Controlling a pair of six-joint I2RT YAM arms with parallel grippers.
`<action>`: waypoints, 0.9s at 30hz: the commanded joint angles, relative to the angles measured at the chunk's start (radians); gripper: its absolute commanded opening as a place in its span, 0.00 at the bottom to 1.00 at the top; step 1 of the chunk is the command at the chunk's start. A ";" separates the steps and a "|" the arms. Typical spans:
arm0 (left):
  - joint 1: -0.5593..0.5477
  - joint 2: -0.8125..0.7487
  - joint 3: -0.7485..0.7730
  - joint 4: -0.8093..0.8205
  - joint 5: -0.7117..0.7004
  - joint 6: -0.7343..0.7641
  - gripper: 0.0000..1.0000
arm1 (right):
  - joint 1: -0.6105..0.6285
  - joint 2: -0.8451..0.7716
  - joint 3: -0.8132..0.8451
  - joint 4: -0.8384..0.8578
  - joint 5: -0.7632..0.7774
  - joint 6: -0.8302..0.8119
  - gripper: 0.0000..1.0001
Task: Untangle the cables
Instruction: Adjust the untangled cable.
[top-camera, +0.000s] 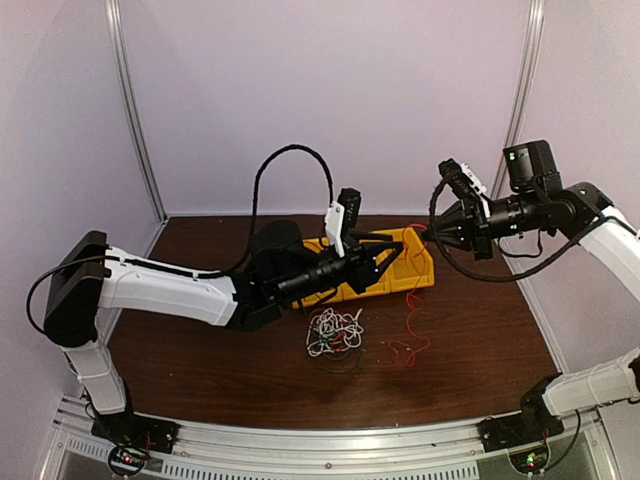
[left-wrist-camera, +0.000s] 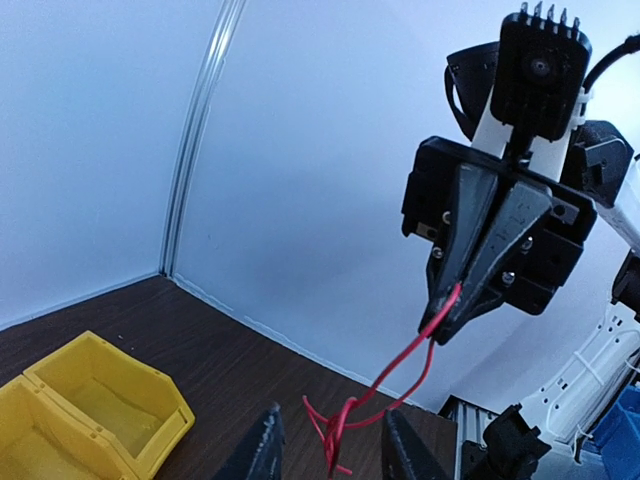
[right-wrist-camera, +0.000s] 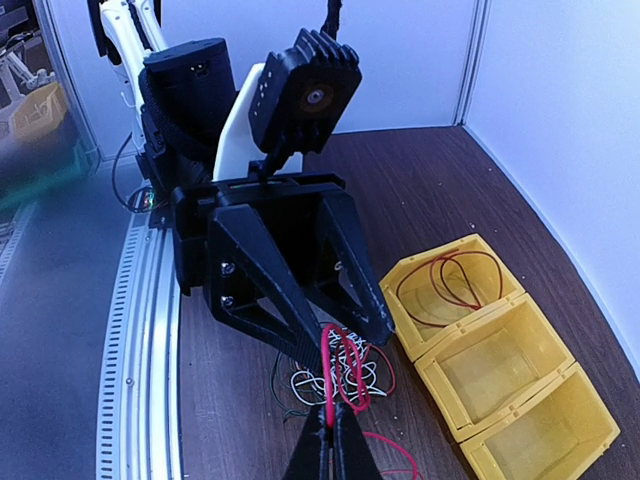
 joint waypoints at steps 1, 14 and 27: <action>0.009 0.032 0.062 -0.064 -0.019 -0.023 0.32 | -0.003 -0.023 -0.009 0.026 -0.026 0.007 0.00; 0.024 0.056 0.085 -0.073 -0.148 -0.089 0.22 | -0.002 -0.028 -0.042 0.036 -0.049 0.019 0.00; 0.032 0.143 0.181 -0.023 -0.168 -0.104 0.25 | -0.001 -0.027 -0.103 0.086 -0.100 0.073 0.00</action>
